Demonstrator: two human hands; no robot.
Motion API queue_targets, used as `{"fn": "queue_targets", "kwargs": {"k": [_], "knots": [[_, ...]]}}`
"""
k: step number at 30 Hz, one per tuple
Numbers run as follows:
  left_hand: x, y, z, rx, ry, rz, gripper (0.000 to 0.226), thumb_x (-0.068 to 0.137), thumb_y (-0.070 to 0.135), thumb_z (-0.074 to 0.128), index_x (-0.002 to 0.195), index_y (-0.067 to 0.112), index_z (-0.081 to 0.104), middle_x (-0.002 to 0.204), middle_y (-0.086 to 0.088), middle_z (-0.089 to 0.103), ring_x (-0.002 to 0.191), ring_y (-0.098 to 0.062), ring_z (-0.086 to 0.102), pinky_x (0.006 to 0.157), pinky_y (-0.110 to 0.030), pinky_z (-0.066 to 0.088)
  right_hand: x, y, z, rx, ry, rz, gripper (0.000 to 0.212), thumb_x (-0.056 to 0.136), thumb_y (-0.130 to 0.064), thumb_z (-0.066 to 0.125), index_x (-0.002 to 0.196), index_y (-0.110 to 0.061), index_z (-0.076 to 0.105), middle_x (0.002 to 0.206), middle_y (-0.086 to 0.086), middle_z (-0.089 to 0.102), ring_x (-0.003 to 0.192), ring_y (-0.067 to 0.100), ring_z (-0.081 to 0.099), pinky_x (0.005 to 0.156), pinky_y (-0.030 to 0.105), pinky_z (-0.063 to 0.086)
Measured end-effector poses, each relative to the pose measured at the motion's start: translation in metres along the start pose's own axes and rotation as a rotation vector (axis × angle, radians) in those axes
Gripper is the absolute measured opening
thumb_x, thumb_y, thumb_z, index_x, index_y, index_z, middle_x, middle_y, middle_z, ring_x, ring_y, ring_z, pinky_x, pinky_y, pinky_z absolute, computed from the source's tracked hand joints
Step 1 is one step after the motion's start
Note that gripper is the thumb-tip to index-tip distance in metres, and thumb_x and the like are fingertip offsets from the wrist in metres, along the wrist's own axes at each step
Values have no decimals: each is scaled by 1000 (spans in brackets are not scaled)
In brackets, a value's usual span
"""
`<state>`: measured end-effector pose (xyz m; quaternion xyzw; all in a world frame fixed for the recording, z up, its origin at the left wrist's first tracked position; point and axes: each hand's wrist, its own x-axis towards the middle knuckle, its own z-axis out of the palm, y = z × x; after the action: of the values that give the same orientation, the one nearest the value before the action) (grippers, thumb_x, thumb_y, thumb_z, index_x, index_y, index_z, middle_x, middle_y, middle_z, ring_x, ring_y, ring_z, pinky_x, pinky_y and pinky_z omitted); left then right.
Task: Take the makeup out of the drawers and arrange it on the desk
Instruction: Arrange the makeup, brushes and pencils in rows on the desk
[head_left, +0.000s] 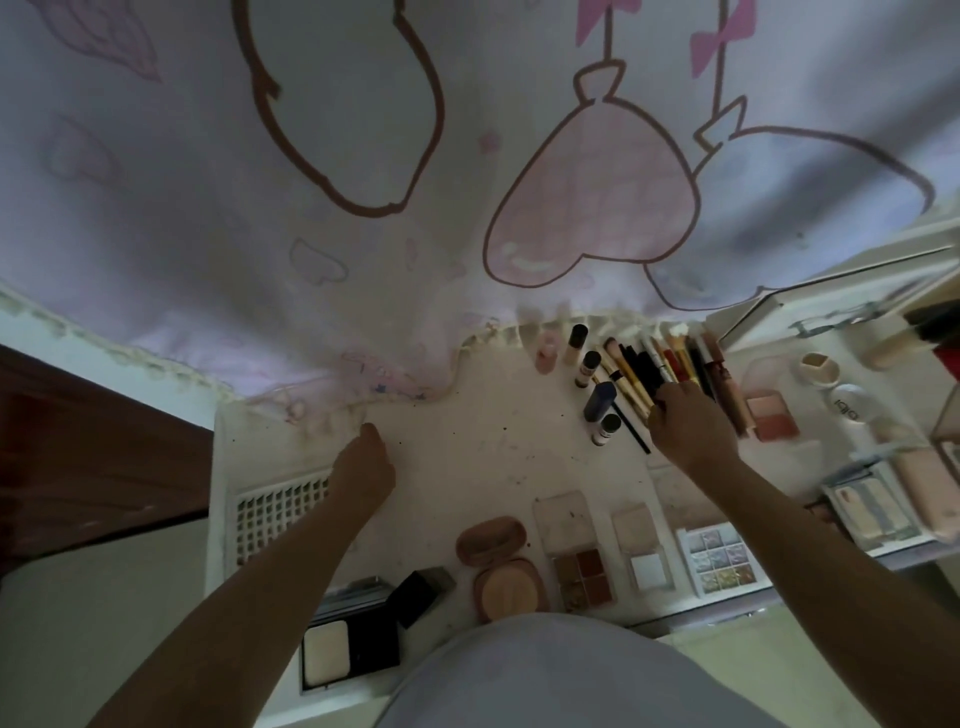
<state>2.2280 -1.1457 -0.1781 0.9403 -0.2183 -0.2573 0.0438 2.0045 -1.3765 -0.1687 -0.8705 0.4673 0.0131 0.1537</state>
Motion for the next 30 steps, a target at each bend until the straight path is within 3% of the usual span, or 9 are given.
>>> {"fn": "queue_targets", "kwargs": {"k": [4,7,8,11,14,19,23,25,30], "knots": [[-11,34,-17,-360,28,106,30,82,13,65,81,9,36,83,-8,58,89,-29,57,67,-24,34,-6,-17,-21,174,321,-106,15,84,1,46,81,9,59,76,25,62,65,37,60,57,31,43],[-29,70,-39,-518,21,285,44,75,14,73,67,22,31,67,8,48,69,-14,49,54,-16,35,-13,-49,-46,325,245,-183,23,91,-7,44,69,-8,50,60,2,53,61,26,50,54,17,39],[-37,81,-46,-540,14,358,44,75,14,74,69,22,31,68,10,49,64,-9,49,54,-12,37,-15,-60,-54,365,137,-210,26,93,-13,43,67,-13,45,59,2,54,60,24,49,53,15,37],[-61,107,-64,-499,36,557,40,73,14,76,77,19,37,77,7,54,59,3,47,55,-3,42,-26,-87,-79,522,-146,-284,27,95,-29,40,70,-21,47,68,9,63,60,20,58,63,30,47],[-79,118,-72,-445,85,673,42,71,14,77,86,13,39,90,-3,53,59,5,45,62,-2,40,-35,-95,-92,545,-269,-363,27,93,-31,43,68,-25,49,59,-7,52,46,0,51,52,12,41],[-93,118,-76,-439,163,754,32,80,21,69,99,12,46,93,6,42,72,-2,45,61,-8,39,-43,-90,-97,695,-221,-328,29,92,-16,47,66,-27,51,47,-9,52,43,5,47,48,22,42],[-90,109,-70,-200,167,779,26,94,29,46,109,9,54,84,7,42,68,-6,39,59,-16,24,-47,-86,-104,1021,-230,-171,25,94,-10,42,73,-8,53,36,-10,48,31,2,33,34,13,27],[-90,106,-69,-161,135,814,27,96,29,41,109,9,54,82,6,43,66,-9,39,55,-21,25,-50,-85,-106,1020,-263,-182,25,94,-10,42,72,-8,53,35,-9,47,29,2,31,33,12,26],[-88,100,-78,-177,40,849,23,97,26,40,99,8,54,66,12,38,57,-4,37,53,-14,29,-52,-84,-108,969,-204,-238,27,93,-10,45,70,-16,57,39,-7,50,30,1,34,34,10,28]]}}
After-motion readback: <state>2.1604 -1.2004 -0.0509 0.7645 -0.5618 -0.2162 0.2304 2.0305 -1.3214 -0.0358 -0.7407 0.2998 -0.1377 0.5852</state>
